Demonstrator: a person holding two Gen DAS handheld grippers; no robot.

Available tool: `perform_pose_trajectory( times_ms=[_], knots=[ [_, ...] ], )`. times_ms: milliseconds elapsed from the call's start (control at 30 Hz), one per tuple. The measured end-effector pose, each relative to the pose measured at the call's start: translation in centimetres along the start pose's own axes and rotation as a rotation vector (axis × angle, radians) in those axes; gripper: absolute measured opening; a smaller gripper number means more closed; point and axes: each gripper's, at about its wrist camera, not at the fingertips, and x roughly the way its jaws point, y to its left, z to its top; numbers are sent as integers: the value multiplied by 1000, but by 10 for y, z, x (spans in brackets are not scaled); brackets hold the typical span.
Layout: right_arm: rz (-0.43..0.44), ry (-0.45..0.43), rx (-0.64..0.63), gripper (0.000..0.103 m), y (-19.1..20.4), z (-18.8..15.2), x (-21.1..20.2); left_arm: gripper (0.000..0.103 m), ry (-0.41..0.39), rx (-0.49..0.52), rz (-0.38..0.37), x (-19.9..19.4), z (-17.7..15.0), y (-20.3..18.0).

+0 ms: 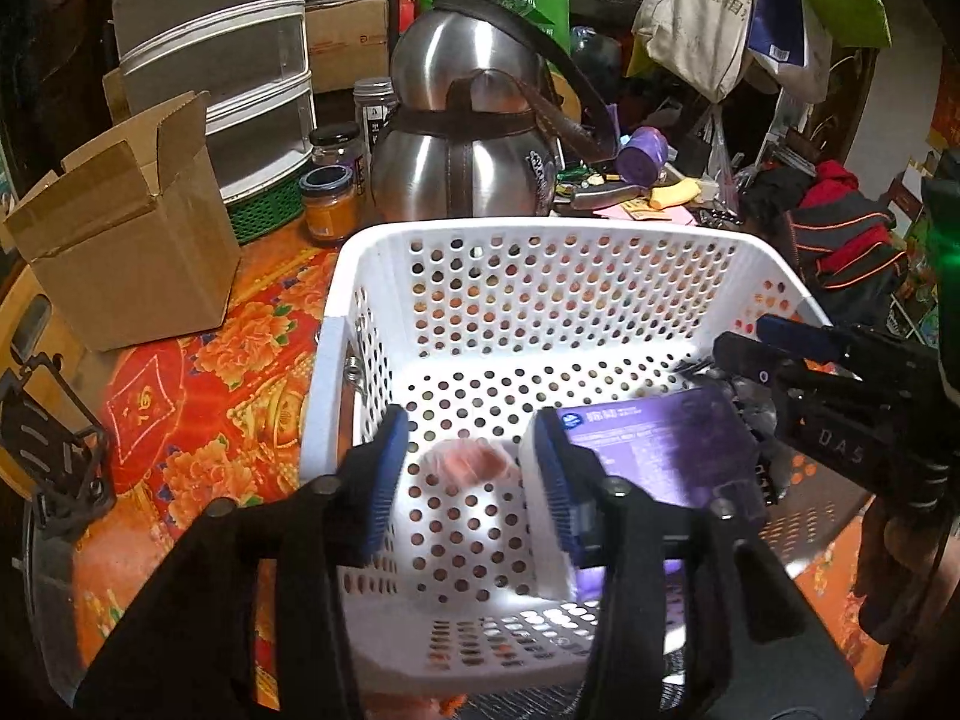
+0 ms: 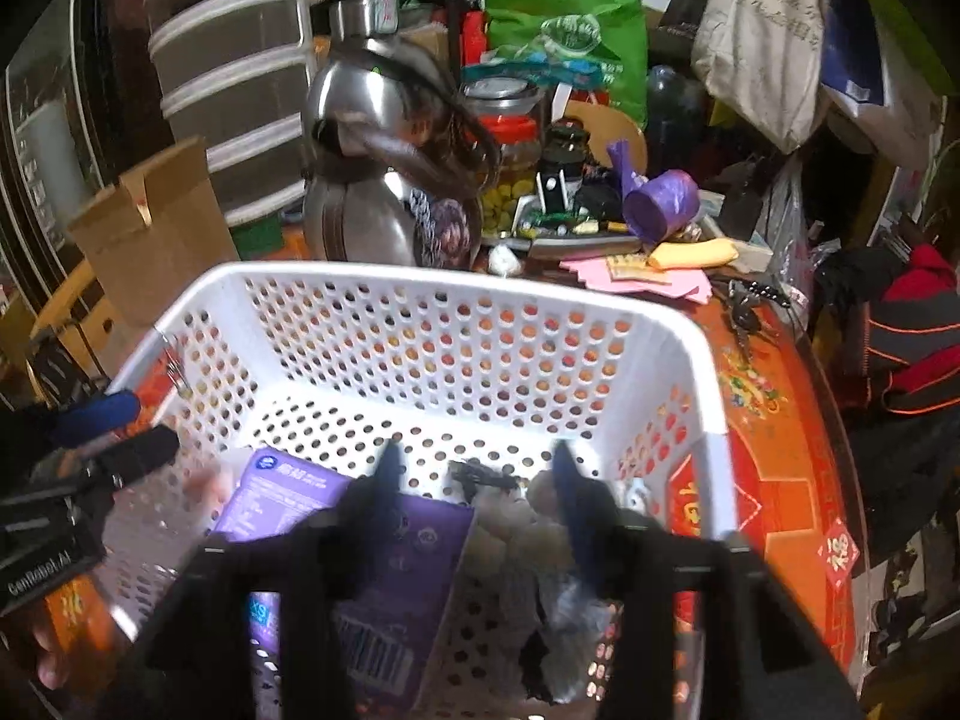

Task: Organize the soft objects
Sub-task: 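Drop the cable and pink towel into the basket with both tools, then lower both tools onto the black knit gloves and close on them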

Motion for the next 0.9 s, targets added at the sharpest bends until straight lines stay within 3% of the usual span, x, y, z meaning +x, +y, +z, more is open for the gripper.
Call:
perform_pose_trajectory(
  times_ms=[33, 200, 500, 633, 733, 900],
  knots=[
    [-10, -24, 0, 71, -1, 0, -7, 54, -9, -1, -7, -5, -1, -1],
    [-3, -55, 35, 71, -11, 1, -30, 72, -47, 3, -19, -26, -6, -6],
    [33, -109, 62, 72, -17, -19, -76, 79, -88, 25, -41, -73, -20, -11],
    [81, -147, 105, 72, -18, -57, -112, 81, -104, 4, -50, -103, -42, -5],
    [117, -172, 111, 73, -16, -104, -132, 93, -146, -5, -63, -129, -79, 2],
    [199, -140, 52, 73, 2, -184, -123, 93, -120, -51, -127, -127, -148, 19]
  ],
)
